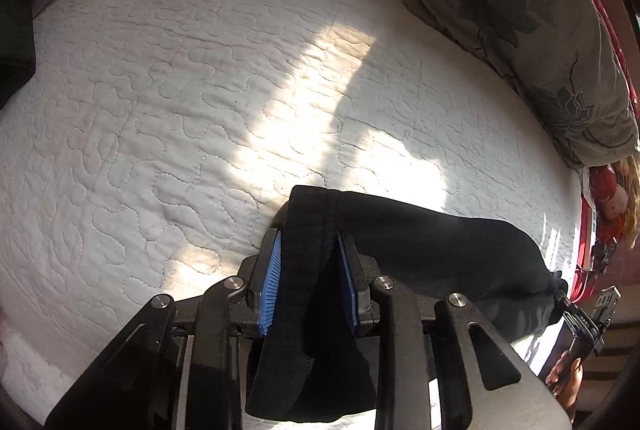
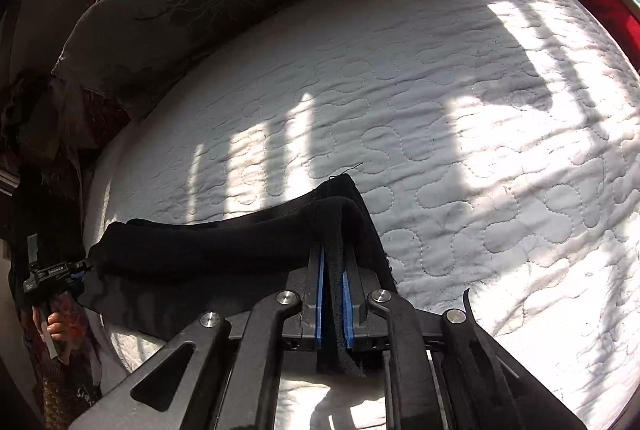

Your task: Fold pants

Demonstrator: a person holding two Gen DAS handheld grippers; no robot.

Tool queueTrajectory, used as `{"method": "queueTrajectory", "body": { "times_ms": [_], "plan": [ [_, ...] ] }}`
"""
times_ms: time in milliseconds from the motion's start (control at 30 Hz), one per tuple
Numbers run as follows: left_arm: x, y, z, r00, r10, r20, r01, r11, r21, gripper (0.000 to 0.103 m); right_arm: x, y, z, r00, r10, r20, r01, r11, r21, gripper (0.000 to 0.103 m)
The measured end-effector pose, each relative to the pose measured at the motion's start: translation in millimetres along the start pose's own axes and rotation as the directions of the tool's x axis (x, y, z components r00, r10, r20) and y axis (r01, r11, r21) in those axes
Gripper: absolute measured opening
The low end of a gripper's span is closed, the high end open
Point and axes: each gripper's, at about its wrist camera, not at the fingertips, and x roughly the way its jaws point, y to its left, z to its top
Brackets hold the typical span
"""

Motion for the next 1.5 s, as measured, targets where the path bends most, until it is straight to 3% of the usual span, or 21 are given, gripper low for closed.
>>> {"method": "queueTrajectory", "body": {
  "times_ms": [33,100,167,200,267,300,467,567,733,900,933,1000,1067,1133,1233,1300,1333,1367,1400,1433,1500],
  "plan": [
    [-3.2,1.6,-0.9,1.0,-0.02,0.001,0.02,1.0,-0.006,0.026,-4.7,0.3,-1.0,1.0,0.022,0.003,-0.022,1.0,0.007,0.013],
    [-12.2,7.6,-0.7,0.998,-0.069,-0.014,0.069,0.998,-0.005,0.027,-21.2,1.0,0.1,1.0,0.016,0.021,-0.017,0.999,0.034,0.029],
    [-24.0,12.5,1.6,0.996,-0.093,-0.011,0.093,0.996,-0.001,0.029,-44.1,11.2,5.4,0.995,0.001,0.095,-0.002,1.0,0.004,0.03],
    [-29.3,14.4,3.3,0.994,-0.111,-0.006,0.111,0.994,-0.001,0.033,-53.9,22.9,10.3,0.991,0.011,0.131,-0.006,0.999,-0.036,0.034],
    [-35.2,15.3,8.0,0.989,-0.148,0.0,0.148,0.989,-0.005,0.057,-62.6,53.9,22.5,0.984,0.078,0.157,-0.058,0.99,-0.128,0.045],
    [-34.9,13.9,10.4,0.989,-0.15,-0.004,0.15,0.989,-0.005,0.059,-58.7,73.3,29.0,0.982,0.123,0.14,-0.098,0.98,-0.171,0.049],
    [-7.6,-4.3,21.0,0.987,-0.118,-0.107,0.122,0.992,0.03,0.059,18.2,179.7,54.4,0.952,0.286,-0.113,-0.307,0.904,-0.298,0.049],
    [0.8,-8.7,22.5,0.982,-0.121,-0.142,0.129,0.99,0.049,0.059,75.7,237.5,60.6,0.928,0.27,-0.255,-0.349,0.869,-0.35,0.043],
    [2.2,-18.6,26.2,0.977,-0.141,-0.158,0.159,0.982,0.103,0.06,143.3,295.0,55.5,0.903,0.138,-0.406,-0.334,0.82,-0.465,0.042],
    [7.7,-20.8,27.2,0.973,-0.153,-0.174,0.175,0.978,0.116,0.063,164.6,305.1,36.7,0.835,0.097,-0.541,-0.397,0.787,-0.472,0.045],
    [5.4,-20.9,25.6,0.973,-0.162,-0.166,0.183,0.976,0.117,0.063,165.6,307.6,30.1,0.818,0.087,-0.568,-0.416,0.773,-0.479,0.045],
    [0.7,-22.8,21.7,0.973,-0.173,-0.151,0.193,0.972,0.134,0.063,159.6,318.5,13.4,0.834,0.024,-0.552,-0.407,0.701,-0.586,0.044],
    [-1.3,-24.1,18.0,0.975,-0.171,-0.145,0.193,0.969,0.151,0.063,152.1,323.1,4.5,0.82,0.026,-0.572,-0.447,0.653,-0.611,0.044],
    [1.0,-23.8,17.2,0.975,-0.163,-0.15,0.187,0.969,0.159,0.064,152.0,320.9,8.9,0.806,0.065,-0.589,-0.47,0.674,-0.569,0.045],
    [6.0,-17.0,19.7,0.97,-0.181,-0.162,0.201,0.973,0.116,0.065,165.5,309.5,21.9,0.789,0.111,-0.605,-0.456,0.766,-0.453,0.043],
    [2.4,-15.1,19.4,0.971,-0.19,-0.142,0.203,0.975,0.087,0.064,170.6,305.1,21.9,0.81,0.09,-0.58,-0.41,0.794,-0.449,0.024],
    [-2.4,-15.2,18.0,0.976,-0.183,-0.12,0.194,0.977,0.086,0.057,167.3,307.2,18.3,0.832,0.059,-0.552,-0.384,0.779,-0.496,0.017],
    [-8.8,-16.6,16.6,0.981,-0.171,-0.096,0.18,0.98,0.091,0.037,159.8,312.6,12.0,0.856,0.021,-0.516,-0.359,0.742,-0.566,0.013],
    [-16.5,-18.4,15.7,0.983,-0.169,-0.073,0.176,0.979,0.102,0.028,152.2,319.9,4.3,0.873,-0.018,-0.487,-0.334,0.704,-0.626,0.01],
    [-24.0,-19.9,15.2,0.985,-0.165,-0.044,0.169,0.979,0.114,0.023,143.2,329.5,-2.5,0.897,-0.066,-0.436,-0.289,0.66,-0.694,0.009],
    [-29.6,-19.5,12.6,0.996,-0.091,0.017,0.088,0.984,0.153,0.023,118.9,347.6,-7.2,0.952,-0.063,-0.3,-0.211,0.576,-0.79,0.002]
  ]
}}
